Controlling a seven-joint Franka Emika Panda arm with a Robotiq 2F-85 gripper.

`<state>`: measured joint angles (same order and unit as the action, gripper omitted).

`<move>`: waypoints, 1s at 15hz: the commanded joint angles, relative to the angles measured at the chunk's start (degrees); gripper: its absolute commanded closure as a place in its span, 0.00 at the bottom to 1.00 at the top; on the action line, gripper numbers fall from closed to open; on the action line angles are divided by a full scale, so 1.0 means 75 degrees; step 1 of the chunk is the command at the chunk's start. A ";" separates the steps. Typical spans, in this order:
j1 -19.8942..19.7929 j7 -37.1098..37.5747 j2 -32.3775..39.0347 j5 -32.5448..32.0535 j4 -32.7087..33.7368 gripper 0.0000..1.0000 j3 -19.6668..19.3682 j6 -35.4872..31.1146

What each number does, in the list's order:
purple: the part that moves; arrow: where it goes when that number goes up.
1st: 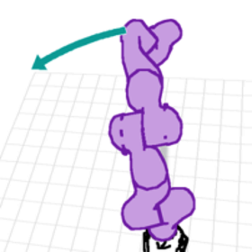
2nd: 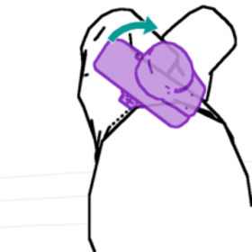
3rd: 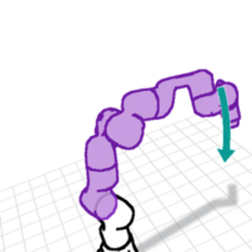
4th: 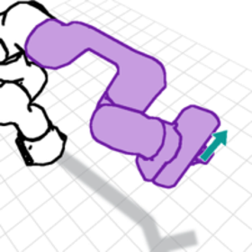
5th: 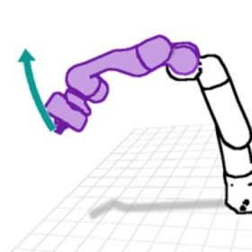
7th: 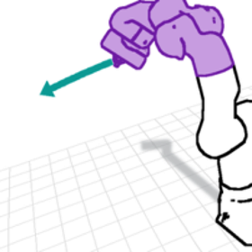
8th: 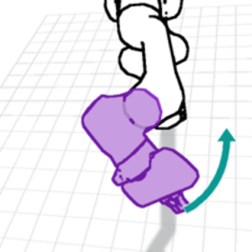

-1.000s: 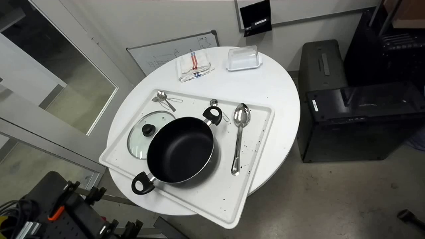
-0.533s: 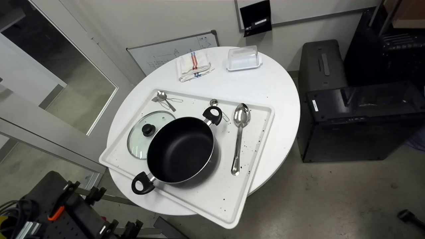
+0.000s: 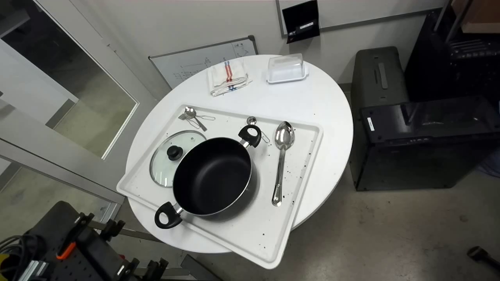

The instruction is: Place the lid on the pot

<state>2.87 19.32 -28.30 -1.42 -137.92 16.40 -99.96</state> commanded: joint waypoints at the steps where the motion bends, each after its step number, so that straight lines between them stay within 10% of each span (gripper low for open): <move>1: 0.0253 -0.0786 0.0826 -0.0368 -0.0040 0.00 -0.0263 -0.0717; 15: 0.0455 -0.2824 0.4229 -0.1311 -0.0186 0.00 -0.0748 -0.4321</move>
<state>5.33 1.69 -1.18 -10.14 -139.85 12.49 -127.95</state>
